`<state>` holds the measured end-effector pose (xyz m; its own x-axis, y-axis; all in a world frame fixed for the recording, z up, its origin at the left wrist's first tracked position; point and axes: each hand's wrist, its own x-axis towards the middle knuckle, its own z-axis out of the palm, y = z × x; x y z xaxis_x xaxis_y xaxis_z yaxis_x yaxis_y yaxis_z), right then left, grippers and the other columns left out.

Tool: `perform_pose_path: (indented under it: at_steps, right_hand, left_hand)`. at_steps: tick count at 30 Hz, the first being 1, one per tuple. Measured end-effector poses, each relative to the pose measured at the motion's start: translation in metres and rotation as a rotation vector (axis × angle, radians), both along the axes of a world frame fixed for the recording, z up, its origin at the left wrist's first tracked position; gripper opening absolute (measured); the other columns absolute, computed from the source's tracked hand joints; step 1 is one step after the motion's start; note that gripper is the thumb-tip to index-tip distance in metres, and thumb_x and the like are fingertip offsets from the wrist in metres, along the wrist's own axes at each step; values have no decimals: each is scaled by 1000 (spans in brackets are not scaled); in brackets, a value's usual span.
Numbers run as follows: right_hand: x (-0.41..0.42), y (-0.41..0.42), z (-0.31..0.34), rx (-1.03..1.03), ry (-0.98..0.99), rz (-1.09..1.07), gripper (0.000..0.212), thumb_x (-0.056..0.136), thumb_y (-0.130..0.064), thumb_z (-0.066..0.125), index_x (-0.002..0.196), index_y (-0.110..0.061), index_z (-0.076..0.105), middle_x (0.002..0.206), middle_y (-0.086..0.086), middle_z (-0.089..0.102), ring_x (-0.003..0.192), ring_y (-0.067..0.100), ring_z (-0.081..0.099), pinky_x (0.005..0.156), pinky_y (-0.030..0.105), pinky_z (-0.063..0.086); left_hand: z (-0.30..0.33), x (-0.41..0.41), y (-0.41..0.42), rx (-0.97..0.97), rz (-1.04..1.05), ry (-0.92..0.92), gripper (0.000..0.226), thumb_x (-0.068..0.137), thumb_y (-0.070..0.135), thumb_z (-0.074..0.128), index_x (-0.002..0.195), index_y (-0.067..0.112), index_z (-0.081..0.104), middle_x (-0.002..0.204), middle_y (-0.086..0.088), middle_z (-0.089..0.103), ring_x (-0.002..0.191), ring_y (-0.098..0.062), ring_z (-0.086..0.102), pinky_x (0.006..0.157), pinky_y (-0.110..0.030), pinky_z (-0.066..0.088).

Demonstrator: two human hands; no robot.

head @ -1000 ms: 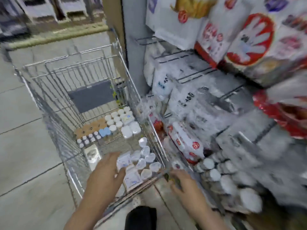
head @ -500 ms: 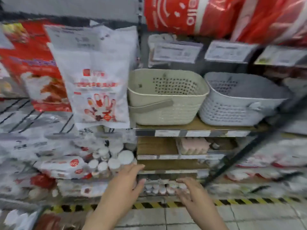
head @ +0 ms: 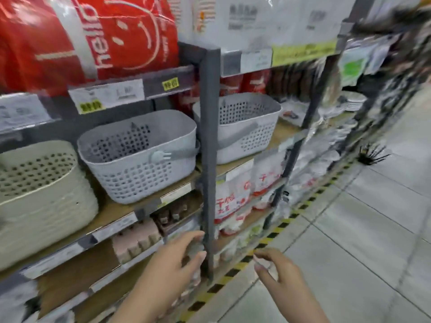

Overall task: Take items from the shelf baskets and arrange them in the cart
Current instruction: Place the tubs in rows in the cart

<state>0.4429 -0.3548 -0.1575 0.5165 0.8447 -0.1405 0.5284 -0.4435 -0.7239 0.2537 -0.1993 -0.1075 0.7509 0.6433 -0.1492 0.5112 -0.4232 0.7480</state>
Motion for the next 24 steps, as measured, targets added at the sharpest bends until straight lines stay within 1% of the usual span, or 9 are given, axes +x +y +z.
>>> perform_pose_path:
  at_steps: [3,6,8,11,14,17,19,22,24]
  right_hand:
    - [27,20,13,51,3,4,25,94,-33,56,104,-52,44,110,-31,51,109,-9,47,89,9,36]
    - [62,40,29,115,-22,10,28,94,-35,57,96,-59,42,106,-36,50,105,-18,45,83,2,35]
    - [91,51,42,126,-54,16,27,94,-35,56,99,-57,42,107,-33,52,103,-23,43,80,1,36]
    - [139,66,66,176,-82,8,24,93,-32,58,101,-53,49,103,-33,57,102,-21,46,76,3,40]
    - [183,81,85,263,-113,-33,20,90,-32,59,96,-50,56,98,-40,59,100,-21,49,77,1,38]
    - [218,94,98,316,-54,-44,18,89,-24,61,94,-41,64,99,-37,61,96,-15,56,75,1,40]
    - [236,110,113,354,-44,-14,13,87,-30,59,95,-38,66,98,-31,65,95,-11,58,76,6,43]
    - [260,151,141,395,-84,103,28,80,-52,48,98,-39,66,98,-28,66,92,-8,60,70,7,44]
    - [278,186,156,396,-134,213,23,87,-48,48,99,-38,64,98,-26,66,93,-6,60,70,8,45]
  left_hand:
    - [10,39,17,34,-2,-58,22,92,45,52,102,61,42,116,43,43,109,19,44,88,-10,40]
    - [15,84,35,53,-3,-113,21,92,42,54,103,58,48,113,41,49,107,19,46,93,-17,42]
    - [20,116,45,75,-16,-154,22,91,39,56,102,58,49,110,39,53,105,20,47,94,-18,43]
    - [33,163,63,107,-53,-212,26,92,34,58,104,56,51,111,41,54,107,19,48,95,-17,43]
    - [51,207,85,176,-75,-300,29,91,28,58,104,54,53,115,42,51,108,16,50,93,-15,43]
    - [70,240,100,231,-48,-343,23,93,34,54,107,51,53,114,38,53,110,17,48,91,-9,40]
    - [84,253,107,249,-16,-370,20,93,41,49,109,52,52,115,39,53,112,18,46,89,-4,37]
    - [99,267,124,306,61,-388,17,93,48,42,105,56,51,114,43,49,109,22,43,85,2,31]
    - [105,279,137,288,113,-350,17,94,45,42,102,56,51,112,44,49,106,25,43,81,4,31]
